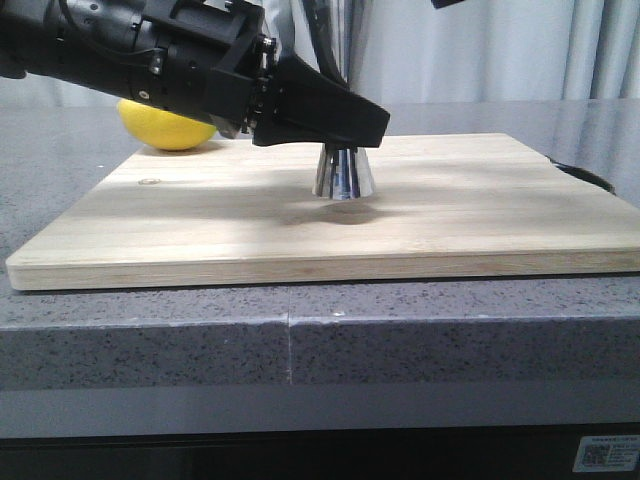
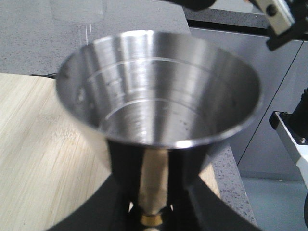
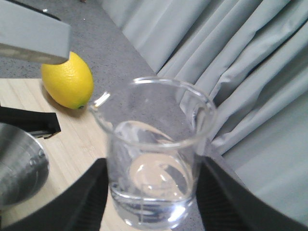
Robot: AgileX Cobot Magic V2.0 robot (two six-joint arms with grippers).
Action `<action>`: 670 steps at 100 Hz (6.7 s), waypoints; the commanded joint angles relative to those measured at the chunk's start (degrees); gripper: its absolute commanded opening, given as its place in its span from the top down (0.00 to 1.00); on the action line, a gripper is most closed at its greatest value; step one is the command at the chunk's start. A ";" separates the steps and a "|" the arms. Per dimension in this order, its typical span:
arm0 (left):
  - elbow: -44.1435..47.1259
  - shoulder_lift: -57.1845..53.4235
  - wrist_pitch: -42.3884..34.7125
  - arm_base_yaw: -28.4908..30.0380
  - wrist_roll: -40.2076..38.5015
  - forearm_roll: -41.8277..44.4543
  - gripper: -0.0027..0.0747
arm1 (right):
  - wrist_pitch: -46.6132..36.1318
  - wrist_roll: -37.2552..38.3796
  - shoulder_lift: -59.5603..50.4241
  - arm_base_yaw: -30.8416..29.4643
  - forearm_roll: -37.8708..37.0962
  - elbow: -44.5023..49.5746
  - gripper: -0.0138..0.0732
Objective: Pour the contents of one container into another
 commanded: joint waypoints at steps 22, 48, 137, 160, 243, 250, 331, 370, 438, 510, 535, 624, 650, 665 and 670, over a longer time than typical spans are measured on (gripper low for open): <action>-1.64 -3.41 6.19 -0.46 -0.03 -3.87 0.98 | -2.01 0.03 -1.69 1.06 -1.84 -2.09 0.48; -1.64 -3.41 6.09 -0.46 -0.03 -3.87 0.98 | -0.84 0.03 -1.69 2.76 -2.91 -2.09 0.48; -1.64 -3.41 6.18 -0.46 -0.03 -3.87 0.98 | 1.42 0.03 -1.81 2.76 -8.95 -2.09 0.48; -1.64 -3.41 6.18 -0.46 -0.03 -3.87 0.98 | 1.51 0.03 -1.81 2.76 -10.27 -2.09 0.48; -1.64 -3.41 5.92 -0.46 -0.03 -3.65 0.98 | 4.00 -0.07 -2.04 2.76 -15.99 -4.35 0.48; -1.64 -3.41 5.80 -0.46 -0.03 -3.65 0.98 | 4.34 -0.07 -2.18 2.76 -16.57 -4.35 0.48; -1.64 -3.41 5.27 -0.35 -0.03 -3.65 0.98 | 4.58 -0.07 -2.40 2.76 -20.61 -4.35 0.48; -1.64 -3.41 5.13 -0.35 -0.03 -3.65 0.98 | 4.58 -0.07 -2.40 2.76 -22.02 -4.35 0.48; -1.64 -3.41 5.13 -0.35 -0.03 -3.65 0.98 | 5.02 -0.07 -2.40 2.76 -25.23 -4.35 0.48; -1.64 -3.41 5.13 -0.35 -0.03 -3.65 0.98 | 6.00 -0.07 -2.40 2.76 -29.49 -4.35 0.48; -1.64 -3.41 5.13 -0.35 -0.03 -3.65 0.98 | 6.00 -0.07 -2.40 2.76 -30.32 -4.35 0.48; -1.64 -3.41 5.13 -0.35 -0.03 -3.65 0.98 | 6.93 -0.07 -2.40 3.29 -33.09 -5.48 0.48; -1.64 -3.41 5.13 -0.35 -0.03 -3.65 0.98 | 7.40 -0.07 -2.40 3.29 -34.11 -5.48 0.48; -1.64 -3.41 5.13 -0.35 -0.03 -3.65 0.98 | 7.40 -0.07 -2.40 3.29 -34.21 -5.48 0.48; -1.64 -3.41 5.13 -0.35 -0.03 -3.65 0.98 | 7.40 -0.07 -2.40 3.29 -34.32 -5.48 0.48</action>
